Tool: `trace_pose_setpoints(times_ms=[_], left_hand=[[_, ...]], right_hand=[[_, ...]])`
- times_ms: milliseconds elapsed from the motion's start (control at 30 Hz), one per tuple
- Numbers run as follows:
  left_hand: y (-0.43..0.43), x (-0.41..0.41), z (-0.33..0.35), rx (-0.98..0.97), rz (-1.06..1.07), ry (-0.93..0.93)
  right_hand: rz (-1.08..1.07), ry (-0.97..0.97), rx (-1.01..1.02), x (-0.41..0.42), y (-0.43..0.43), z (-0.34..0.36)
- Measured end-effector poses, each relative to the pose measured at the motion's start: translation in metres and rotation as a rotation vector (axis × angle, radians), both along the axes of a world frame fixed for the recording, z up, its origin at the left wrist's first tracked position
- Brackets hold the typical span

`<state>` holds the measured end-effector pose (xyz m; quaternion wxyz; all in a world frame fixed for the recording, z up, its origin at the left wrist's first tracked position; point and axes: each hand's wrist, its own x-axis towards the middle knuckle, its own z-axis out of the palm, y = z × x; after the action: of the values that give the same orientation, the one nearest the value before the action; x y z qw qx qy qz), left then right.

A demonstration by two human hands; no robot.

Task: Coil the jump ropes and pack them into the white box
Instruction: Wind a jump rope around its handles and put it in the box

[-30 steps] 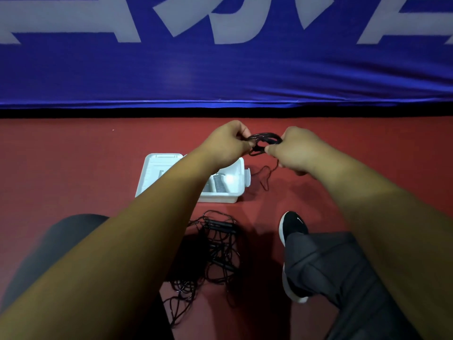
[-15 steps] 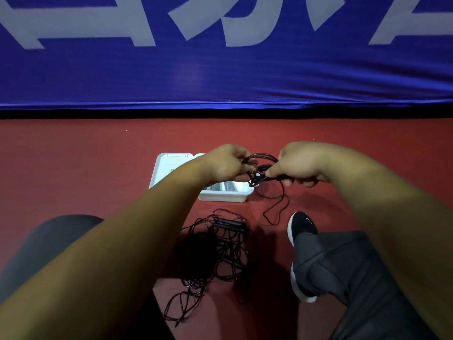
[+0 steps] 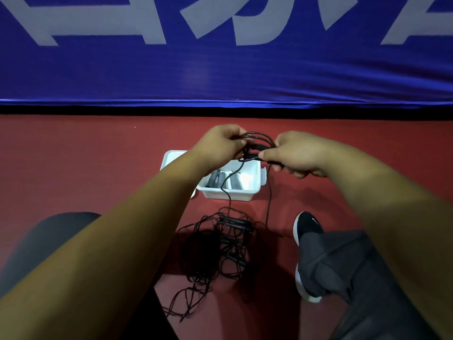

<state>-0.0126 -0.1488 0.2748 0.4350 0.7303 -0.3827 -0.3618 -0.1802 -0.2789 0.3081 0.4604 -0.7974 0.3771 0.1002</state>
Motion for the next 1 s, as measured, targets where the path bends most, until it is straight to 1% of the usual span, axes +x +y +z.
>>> trace_pose_setpoints(times_ms=[33, 100, 167, 200, 267, 367, 500, 567, 667, 733, 767, 867, 900, 967, 1000], left_hand=[[-0.001, 0.001, 0.001, 0.022, -0.005, -0.049], [-0.001, 0.005, 0.006, 0.063, -0.017, -0.214], [0.003, 0.007, 0.012, 0.071, 0.0, -0.365], [0.006, 0.007, 0.015, 0.061, 0.007, -0.407], [0.011, 0.011, 0.02, 0.019, -0.005, -0.453], [0.019, 0.018, 0.031, -0.06, -0.059, -0.467], [0.034, 0.021, 0.041, -0.07, -0.202, -0.536], [0.04, 0.021, 0.045, -0.056, -0.25, -0.503], [0.046, 0.018, 0.048, 0.098, -0.289, -0.468], [0.051, 0.015, 0.045, 0.19, -0.326, -0.386], [0.052, 0.013, 0.042, 0.225, -0.335, -0.347], [0.056, 0.012, 0.037, 0.291, -0.35, -0.312], [0.057, 0.012, 0.036, 0.291, -0.341, -0.253], [0.059, 0.011, 0.038, 0.26, -0.282, -0.059], [0.06, 0.012, 0.04, 0.237, -0.257, 0.004]], right_hand=[[-0.001, -0.001, 0.008, 0.0, 0.001, 0.0], [-0.011, -0.009, 0.026, -0.001, 0.002, -0.001], [-0.023, -0.016, 0.038, -0.002, 0.0, -0.002], [-0.028, -0.018, 0.042, -0.002, -0.001, -0.002], [-0.032, -0.018, 0.039, -0.001, -0.002, -0.003], [-0.03, -0.016, 0.022, 0.002, -0.002, -0.004], [-0.005, -0.028, 0.029, 0.005, 0.001, -0.005], [-0.008, -0.039, 0.029, 0.007, 0.003, -0.005], [-0.008, -0.047, -0.003, 0.01, 0.007, -0.004], [-0.012, -0.035, -0.033, 0.011, 0.008, -0.002], [-0.016, -0.036, -0.035, 0.011, 0.009, -0.002], [-0.026, -0.053, -0.015, 0.013, 0.011, -0.004], [-0.028, -0.064, -0.003, 0.014, 0.012, -0.005], [-0.024, -0.086, -0.01, 0.017, 0.013, -0.007], [-0.018, -0.089, -0.028, 0.017, 0.014, -0.006]])
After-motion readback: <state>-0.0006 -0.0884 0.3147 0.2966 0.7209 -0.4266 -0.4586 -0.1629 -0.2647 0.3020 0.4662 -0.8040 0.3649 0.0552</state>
